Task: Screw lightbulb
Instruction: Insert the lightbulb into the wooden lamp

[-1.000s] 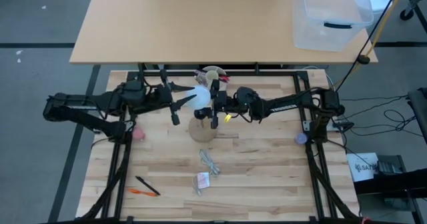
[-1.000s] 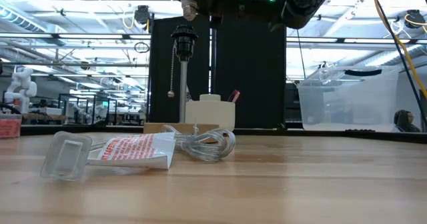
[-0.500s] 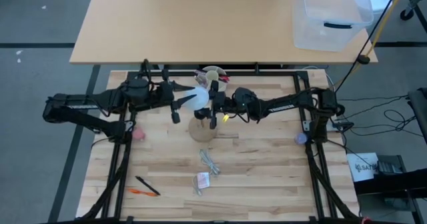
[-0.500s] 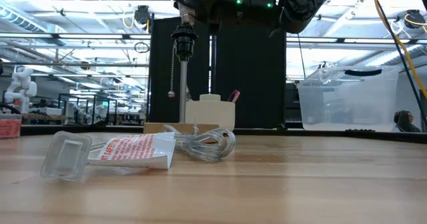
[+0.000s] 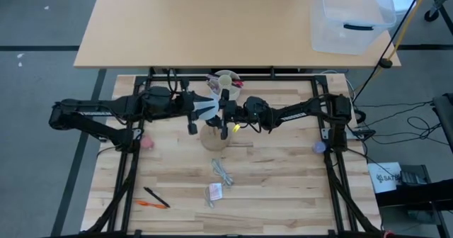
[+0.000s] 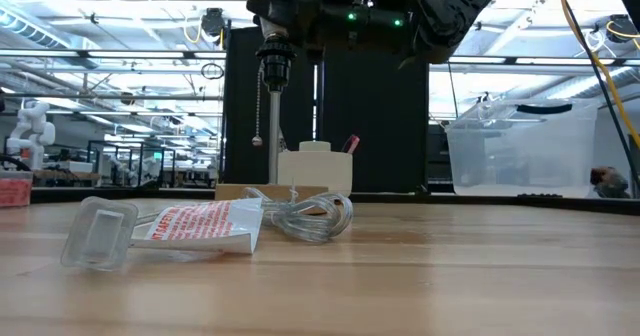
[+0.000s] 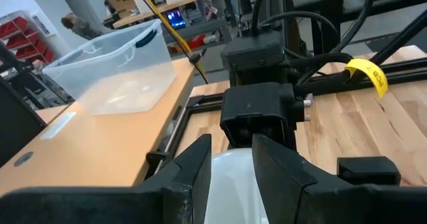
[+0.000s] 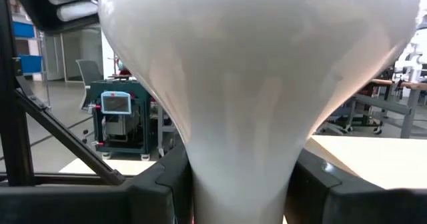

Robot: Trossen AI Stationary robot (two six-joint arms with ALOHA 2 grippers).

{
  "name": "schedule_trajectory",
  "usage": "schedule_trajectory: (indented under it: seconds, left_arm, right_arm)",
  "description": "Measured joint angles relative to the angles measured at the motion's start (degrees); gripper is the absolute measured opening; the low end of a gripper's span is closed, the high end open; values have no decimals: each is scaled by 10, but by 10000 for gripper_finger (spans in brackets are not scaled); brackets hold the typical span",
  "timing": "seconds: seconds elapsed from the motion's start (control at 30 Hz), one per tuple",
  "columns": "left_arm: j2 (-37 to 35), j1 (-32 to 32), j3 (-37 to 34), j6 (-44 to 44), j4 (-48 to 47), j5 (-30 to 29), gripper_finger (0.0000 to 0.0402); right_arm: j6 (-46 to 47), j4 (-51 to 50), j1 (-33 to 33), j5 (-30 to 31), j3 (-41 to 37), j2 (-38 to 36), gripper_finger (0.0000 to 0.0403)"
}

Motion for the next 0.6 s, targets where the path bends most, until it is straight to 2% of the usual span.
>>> schedule_trajectory:
  seconds: [0.6]
  left_arm:
    - [7, 10, 2, -25, -25, 1, 115]
  right_arm:
    - [-2, -19, 0, 3, 1, -2, 158]
